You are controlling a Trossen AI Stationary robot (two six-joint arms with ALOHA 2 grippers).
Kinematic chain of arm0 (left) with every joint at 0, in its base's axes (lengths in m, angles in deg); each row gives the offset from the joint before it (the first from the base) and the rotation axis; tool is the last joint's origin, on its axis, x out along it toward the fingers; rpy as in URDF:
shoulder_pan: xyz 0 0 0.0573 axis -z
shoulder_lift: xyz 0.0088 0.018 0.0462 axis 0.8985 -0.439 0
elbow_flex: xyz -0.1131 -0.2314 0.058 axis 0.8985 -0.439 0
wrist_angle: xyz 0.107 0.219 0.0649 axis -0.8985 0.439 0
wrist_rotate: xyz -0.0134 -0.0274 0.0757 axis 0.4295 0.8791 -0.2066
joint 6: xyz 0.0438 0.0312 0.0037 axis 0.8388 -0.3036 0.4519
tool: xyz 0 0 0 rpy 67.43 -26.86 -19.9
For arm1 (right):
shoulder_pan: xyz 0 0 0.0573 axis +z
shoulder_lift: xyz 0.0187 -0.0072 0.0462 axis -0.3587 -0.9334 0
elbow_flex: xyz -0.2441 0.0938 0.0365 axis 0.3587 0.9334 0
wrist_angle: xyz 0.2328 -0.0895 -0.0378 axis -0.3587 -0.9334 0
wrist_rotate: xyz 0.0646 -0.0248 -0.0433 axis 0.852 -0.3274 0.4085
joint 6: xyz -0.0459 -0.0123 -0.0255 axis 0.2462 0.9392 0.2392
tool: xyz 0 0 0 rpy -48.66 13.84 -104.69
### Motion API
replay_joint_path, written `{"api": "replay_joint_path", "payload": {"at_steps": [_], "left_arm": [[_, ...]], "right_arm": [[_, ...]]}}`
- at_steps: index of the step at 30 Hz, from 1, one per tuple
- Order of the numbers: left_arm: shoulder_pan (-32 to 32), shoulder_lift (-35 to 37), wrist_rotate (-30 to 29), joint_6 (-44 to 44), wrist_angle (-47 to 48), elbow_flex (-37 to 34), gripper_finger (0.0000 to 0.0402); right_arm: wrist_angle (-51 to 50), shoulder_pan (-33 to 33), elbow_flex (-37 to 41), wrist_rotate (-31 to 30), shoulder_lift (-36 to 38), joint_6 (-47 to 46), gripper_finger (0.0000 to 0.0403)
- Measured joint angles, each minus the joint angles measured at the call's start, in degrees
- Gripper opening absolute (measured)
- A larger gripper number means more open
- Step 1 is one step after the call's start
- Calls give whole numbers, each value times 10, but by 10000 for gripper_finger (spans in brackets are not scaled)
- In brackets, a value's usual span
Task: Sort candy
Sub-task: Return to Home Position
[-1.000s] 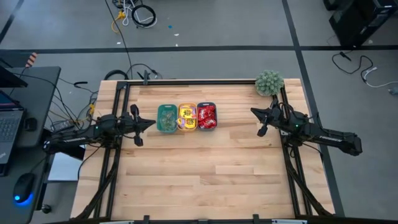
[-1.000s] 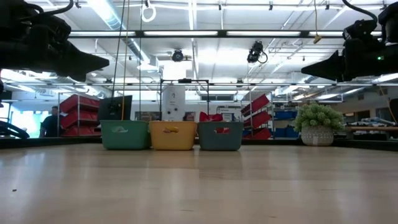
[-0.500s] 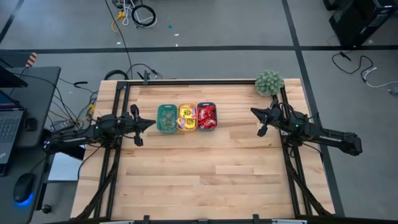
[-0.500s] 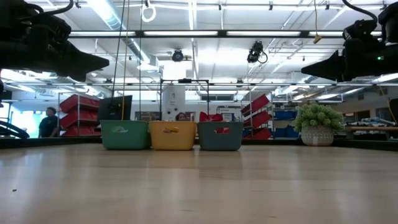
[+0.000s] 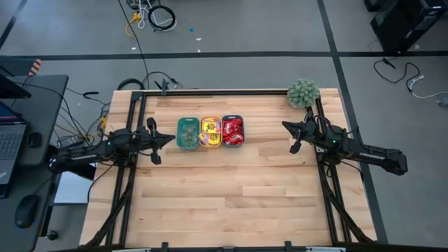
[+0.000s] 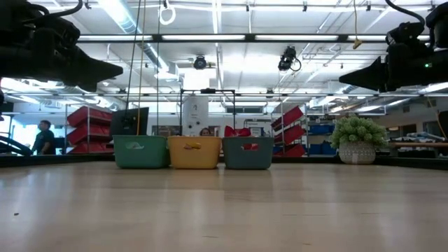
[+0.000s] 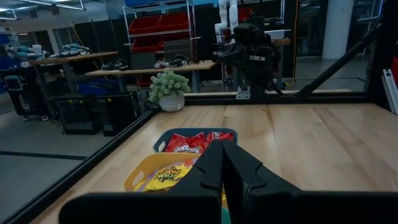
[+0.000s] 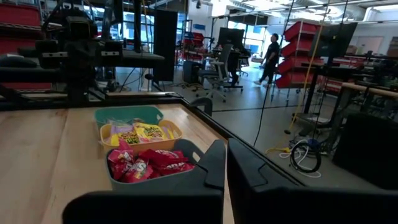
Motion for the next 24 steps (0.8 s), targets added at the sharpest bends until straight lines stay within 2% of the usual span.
{"api": "replay_joint_path", "payload": {"at_steps": [24], "left_arm": [[0, 0, 0, 0, 0, 0, 6]], "right_arm": [[0, 0, 0, 0, 0, 0, 6]]}}
